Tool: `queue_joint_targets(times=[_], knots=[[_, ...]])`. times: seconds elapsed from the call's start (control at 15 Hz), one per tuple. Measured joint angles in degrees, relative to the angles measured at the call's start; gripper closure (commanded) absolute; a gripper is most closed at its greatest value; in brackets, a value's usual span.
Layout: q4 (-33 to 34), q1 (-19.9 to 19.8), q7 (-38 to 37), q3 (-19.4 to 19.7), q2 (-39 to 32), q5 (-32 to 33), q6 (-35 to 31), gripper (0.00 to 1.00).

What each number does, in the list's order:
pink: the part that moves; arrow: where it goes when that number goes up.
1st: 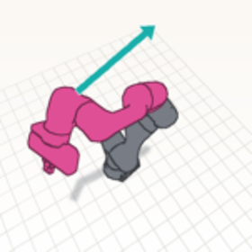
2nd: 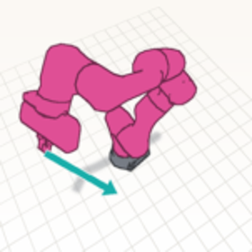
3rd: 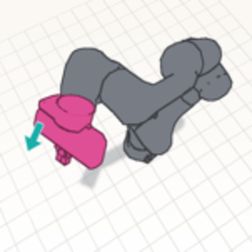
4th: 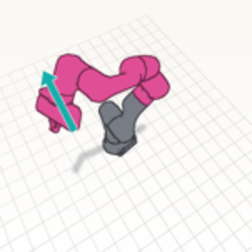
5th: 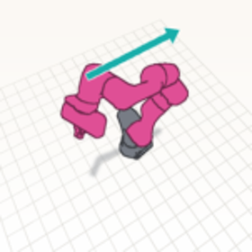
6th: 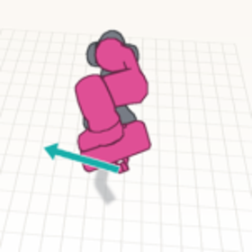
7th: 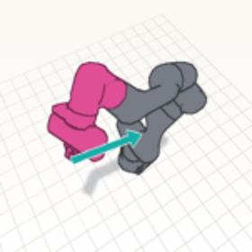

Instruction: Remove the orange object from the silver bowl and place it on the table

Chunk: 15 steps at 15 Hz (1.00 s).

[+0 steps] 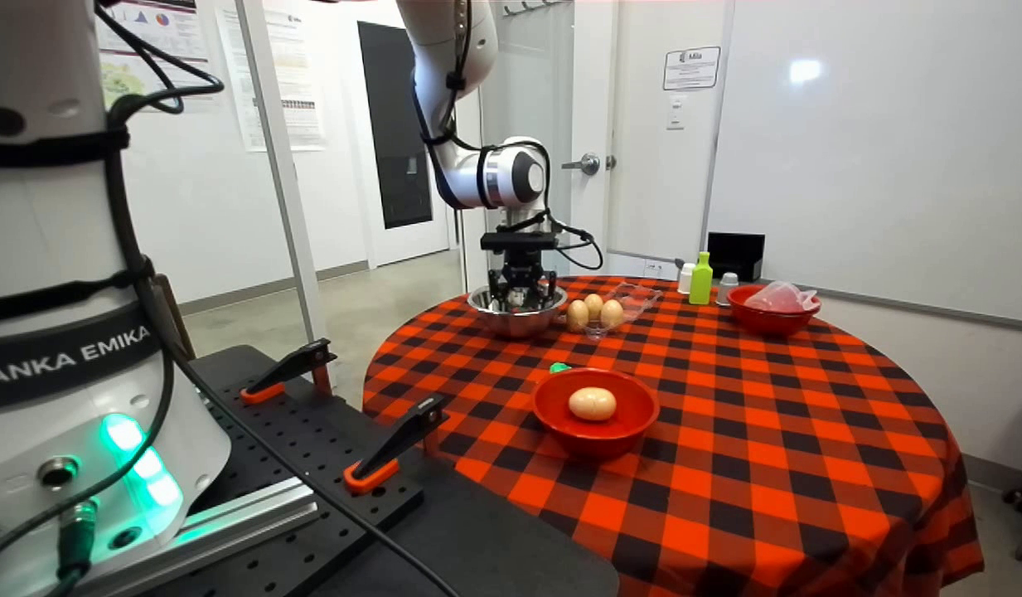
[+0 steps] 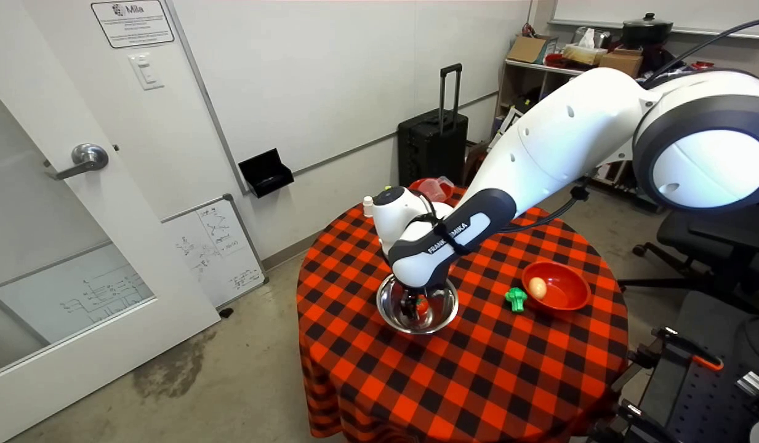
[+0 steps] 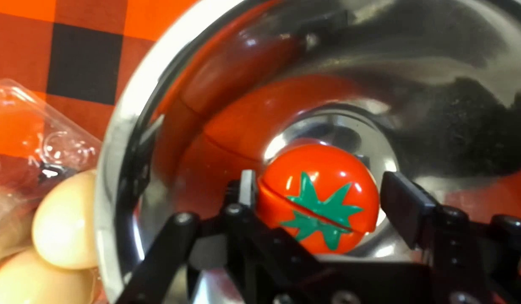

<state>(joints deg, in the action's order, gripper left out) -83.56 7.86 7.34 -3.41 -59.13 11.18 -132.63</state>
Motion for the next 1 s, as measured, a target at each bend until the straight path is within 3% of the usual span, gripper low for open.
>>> queue_joint_targets(times=[0.07,0.6,1.0], knots=[[0.4,0.0,0.0,0.0,-0.3,0.0,0.2,0.62],[2.1,0.1,0.0,0.0,-0.1,-0.1,0.9,0.62],[-2.2,0.5,-1.6,0.1,7.3,0.0,0.9,0.62]])
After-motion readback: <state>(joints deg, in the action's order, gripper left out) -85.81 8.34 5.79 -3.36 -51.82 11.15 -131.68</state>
